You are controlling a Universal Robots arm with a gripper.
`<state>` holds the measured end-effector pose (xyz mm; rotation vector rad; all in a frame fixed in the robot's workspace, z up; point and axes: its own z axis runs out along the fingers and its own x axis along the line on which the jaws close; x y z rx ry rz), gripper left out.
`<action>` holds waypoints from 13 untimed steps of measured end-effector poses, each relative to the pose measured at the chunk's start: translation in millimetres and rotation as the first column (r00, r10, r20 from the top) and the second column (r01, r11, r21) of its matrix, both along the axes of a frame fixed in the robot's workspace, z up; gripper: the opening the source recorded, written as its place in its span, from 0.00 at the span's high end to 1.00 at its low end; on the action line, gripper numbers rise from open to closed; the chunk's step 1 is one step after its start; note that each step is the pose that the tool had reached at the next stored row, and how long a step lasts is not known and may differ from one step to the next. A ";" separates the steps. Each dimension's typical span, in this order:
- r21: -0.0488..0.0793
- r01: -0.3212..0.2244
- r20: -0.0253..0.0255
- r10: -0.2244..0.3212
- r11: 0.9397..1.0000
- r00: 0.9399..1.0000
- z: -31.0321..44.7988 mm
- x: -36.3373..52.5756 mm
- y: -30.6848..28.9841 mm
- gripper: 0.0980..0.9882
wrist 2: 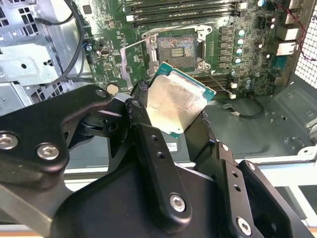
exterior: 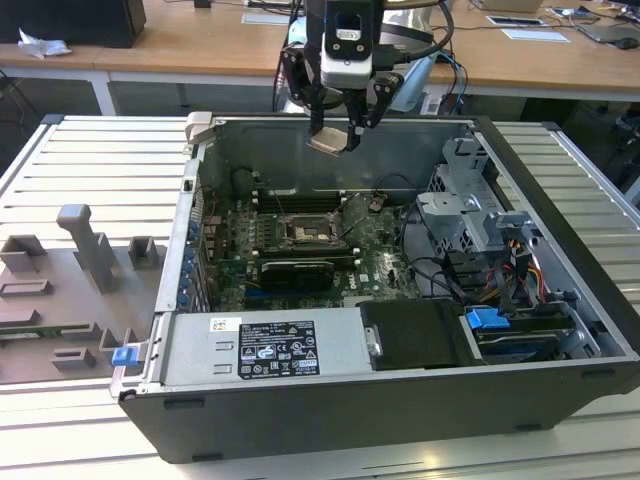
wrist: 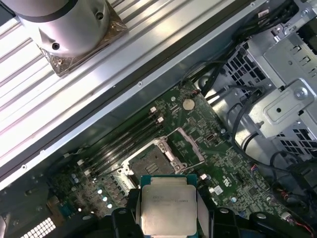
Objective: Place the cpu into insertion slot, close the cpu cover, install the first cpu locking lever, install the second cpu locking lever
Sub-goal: 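Place the cpu into insertion slot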
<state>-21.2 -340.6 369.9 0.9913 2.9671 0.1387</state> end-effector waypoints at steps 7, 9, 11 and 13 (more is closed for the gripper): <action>-0.001 0.059 0.000 -0.059 0.998 0.998 -0.6 0.0 0.0 0.50; -0.003 0.076 0.000 -0.076 0.997 0.997 -0.8 0.0 0.0 0.50; -0.005 0.097 0.000 -0.097 0.995 0.995 -0.8 0.0 0.0 0.50; -0.006 0.121 0.000 -0.121 0.993 0.993 -0.9 0.0 0.0 0.50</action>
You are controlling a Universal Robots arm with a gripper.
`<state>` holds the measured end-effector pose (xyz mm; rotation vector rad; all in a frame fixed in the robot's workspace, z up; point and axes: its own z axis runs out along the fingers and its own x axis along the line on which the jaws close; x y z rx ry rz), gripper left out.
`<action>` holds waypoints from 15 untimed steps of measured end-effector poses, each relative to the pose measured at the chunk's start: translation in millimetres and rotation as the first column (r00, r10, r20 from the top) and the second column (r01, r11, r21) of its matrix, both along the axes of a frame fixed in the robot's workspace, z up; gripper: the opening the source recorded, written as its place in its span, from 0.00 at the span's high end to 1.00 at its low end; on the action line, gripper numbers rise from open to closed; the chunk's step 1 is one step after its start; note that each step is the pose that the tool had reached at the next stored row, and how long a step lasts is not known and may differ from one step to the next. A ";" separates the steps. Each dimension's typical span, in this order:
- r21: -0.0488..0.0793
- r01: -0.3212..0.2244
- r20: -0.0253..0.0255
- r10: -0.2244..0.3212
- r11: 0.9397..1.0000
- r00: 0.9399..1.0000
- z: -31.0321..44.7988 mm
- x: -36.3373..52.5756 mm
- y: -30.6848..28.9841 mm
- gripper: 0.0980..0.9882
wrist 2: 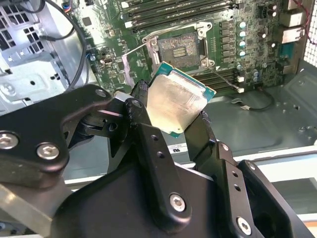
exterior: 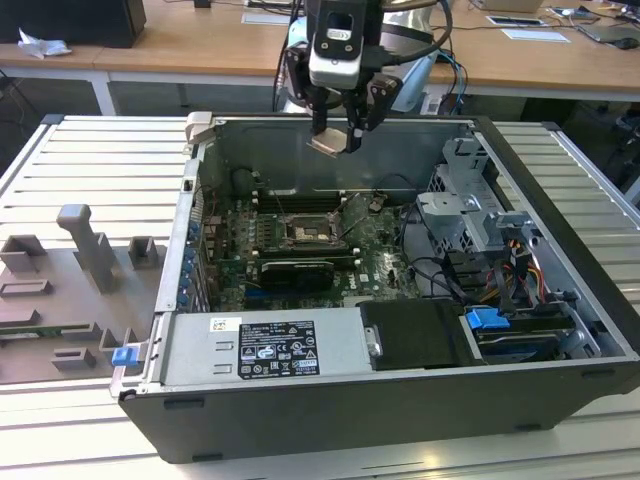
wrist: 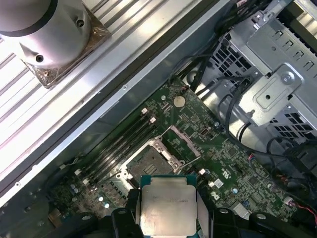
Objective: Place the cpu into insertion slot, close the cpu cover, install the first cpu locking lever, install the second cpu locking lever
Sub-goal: 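Place the cpu into insertion slot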
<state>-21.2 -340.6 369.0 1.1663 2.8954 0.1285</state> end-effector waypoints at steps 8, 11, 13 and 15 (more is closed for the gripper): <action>-0.001 0.078 0.000 -0.078 0.997 0.997 -0.2 0.0 0.0 0.50; -0.002 0.119 0.000 -0.119 0.993 0.993 -0.3 0.0 0.0 0.50; -0.002 0.143 0.000 -0.143 0.990 0.990 -0.3 0.0 0.0 0.50; -0.002 0.166 0.000 -0.166 0.986 0.986 -0.3 0.0 0.0 0.50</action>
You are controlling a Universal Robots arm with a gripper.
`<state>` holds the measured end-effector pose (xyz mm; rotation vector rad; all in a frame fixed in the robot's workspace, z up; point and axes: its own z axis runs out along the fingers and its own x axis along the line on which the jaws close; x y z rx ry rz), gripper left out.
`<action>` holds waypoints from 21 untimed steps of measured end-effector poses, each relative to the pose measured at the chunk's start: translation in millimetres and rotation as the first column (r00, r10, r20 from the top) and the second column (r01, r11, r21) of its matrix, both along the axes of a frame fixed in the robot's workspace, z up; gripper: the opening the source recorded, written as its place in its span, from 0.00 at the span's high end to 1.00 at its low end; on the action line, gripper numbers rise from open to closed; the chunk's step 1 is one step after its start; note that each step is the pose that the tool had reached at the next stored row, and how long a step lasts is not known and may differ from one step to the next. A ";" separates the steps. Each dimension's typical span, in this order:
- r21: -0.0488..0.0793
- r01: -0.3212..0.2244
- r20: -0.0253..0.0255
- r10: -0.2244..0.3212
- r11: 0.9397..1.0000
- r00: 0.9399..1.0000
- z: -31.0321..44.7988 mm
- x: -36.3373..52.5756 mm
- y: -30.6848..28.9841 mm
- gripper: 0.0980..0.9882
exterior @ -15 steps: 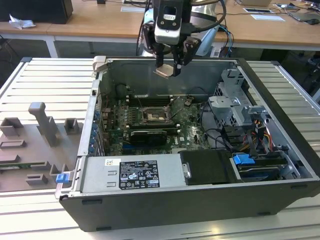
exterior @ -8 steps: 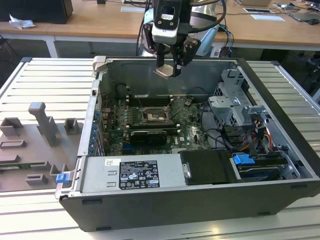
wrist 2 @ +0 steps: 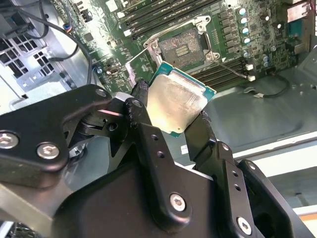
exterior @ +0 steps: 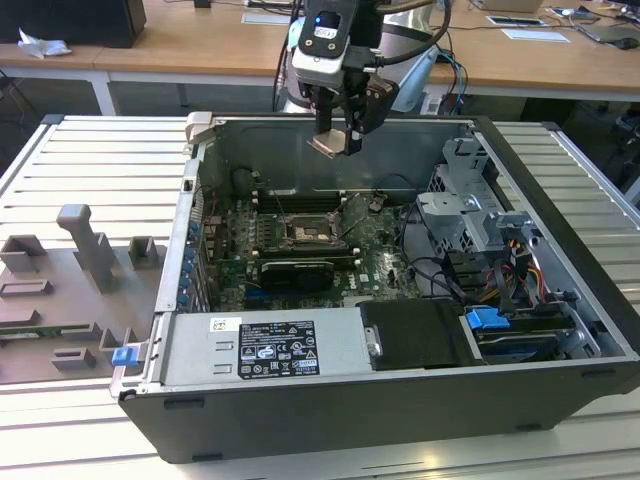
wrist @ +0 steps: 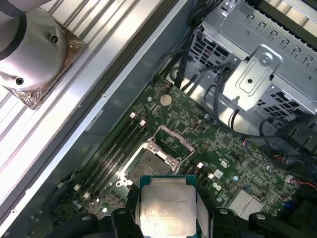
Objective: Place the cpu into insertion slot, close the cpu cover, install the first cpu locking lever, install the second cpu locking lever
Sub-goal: 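Place the cpu into insertion slot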
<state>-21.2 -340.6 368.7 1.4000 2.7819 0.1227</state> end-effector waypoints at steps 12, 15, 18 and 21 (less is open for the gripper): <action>0.000 0.088 0.000 -0.088 0.996 0.996 -0.2 0.0 0.0 0.50; 0.000 0.108 0.000 -0.108 0.994 0.994 -0.2 0.0 0.0 0.50; 0.000 0.133 0.000 -0.133 0.991 0.991 -0.2 0.0 0.0 0.50; 0.000 0.155 0.000 -0.155 0.988 0.988 -0.4 0.0 0.0 0.50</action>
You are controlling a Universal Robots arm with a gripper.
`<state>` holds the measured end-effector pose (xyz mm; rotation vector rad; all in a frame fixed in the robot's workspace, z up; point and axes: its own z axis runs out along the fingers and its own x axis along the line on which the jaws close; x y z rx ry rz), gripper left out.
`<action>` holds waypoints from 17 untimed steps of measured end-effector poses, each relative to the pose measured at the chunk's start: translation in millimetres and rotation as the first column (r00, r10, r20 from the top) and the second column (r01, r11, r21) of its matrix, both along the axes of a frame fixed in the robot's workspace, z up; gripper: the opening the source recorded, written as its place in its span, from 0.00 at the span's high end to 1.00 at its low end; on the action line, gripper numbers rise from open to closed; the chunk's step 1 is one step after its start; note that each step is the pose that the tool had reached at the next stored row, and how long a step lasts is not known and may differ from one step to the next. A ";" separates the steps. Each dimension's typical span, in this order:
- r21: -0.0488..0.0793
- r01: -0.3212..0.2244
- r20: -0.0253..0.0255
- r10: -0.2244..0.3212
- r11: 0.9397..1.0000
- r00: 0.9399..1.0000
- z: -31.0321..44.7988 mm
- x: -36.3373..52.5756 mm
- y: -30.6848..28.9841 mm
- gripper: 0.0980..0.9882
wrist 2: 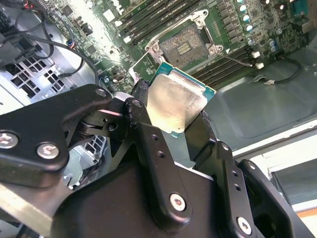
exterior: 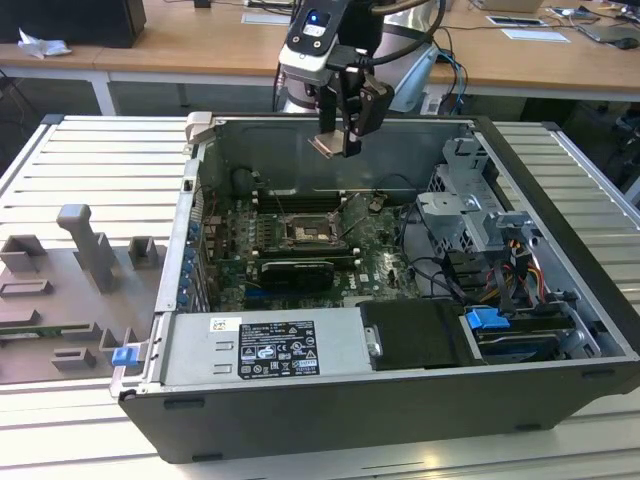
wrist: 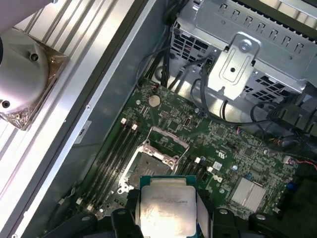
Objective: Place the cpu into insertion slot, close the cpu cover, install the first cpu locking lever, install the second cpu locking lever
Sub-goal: 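Place the cpu into insertion slot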
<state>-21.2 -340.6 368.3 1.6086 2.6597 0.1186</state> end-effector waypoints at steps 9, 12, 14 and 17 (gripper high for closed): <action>0.000 0.042 0.000 -0.042 0.999 0.999 -0.2 0.0 0.0 0.50; 0.000 0.052 0.000 -0.052 0.999 0.999 -0.4 0.0 0.0 0.50; 0.000 0.060 0.000 -0.060 0.998 0.998 -0.4 0.0 0.0 0.50; 0.000 0.074 0.000 -0.074 0.997 0.997 -0.7 0.0 0.0 0.50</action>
